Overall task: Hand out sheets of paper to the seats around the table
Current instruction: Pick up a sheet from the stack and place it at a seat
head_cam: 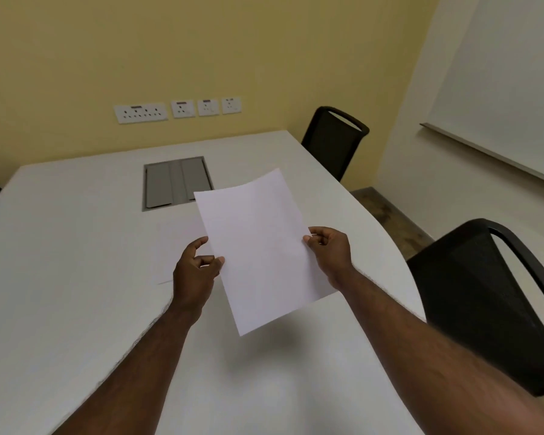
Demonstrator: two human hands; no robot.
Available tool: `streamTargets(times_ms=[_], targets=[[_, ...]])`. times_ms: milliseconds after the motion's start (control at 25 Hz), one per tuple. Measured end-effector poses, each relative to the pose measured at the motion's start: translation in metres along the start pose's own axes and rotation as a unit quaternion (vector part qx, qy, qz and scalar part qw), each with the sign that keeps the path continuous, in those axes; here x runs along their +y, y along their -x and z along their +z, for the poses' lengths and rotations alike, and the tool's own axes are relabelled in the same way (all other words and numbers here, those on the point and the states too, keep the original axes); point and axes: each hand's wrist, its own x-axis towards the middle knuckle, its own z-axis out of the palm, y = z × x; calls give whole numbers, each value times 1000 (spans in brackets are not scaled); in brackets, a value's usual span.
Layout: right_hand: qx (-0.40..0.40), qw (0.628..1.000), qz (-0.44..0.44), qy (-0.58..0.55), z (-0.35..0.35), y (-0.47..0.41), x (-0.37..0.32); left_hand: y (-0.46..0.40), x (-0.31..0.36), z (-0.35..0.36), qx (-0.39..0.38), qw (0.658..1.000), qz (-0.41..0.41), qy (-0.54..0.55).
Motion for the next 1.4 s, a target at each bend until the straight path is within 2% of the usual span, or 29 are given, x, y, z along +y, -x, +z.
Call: streamTargets(times_ms=[320,480,640,920,1080,1200,1280,1400], targets=[[-55,993,17,100,-79,-95,92,27,-73,145,6,998,-45,-46],[-83,983,10,160,-99,-135,133,34,-109,198,-25,993,-61,-97],[-120,966,10,228,-105,-165,173,44,-138,236,-48,983,-111,-141],[-182,914,-11,362,-103,-182,215,63,-171,282,-52,968,-175,-169],[-242,851,-55,463,-106,-172,233,64,-180,289,-36,960,-190,-204],[-269,807,-92,517,-108,-160,244,65,-183,285,-71,927,-191,-314],[-279,798,-99,524,-108,-155,248,66,-187,281,-94,895,-176,-399],[-309,785,-94,529,-108,-153,251,66,-194,277,-96,845,-69,-522]])
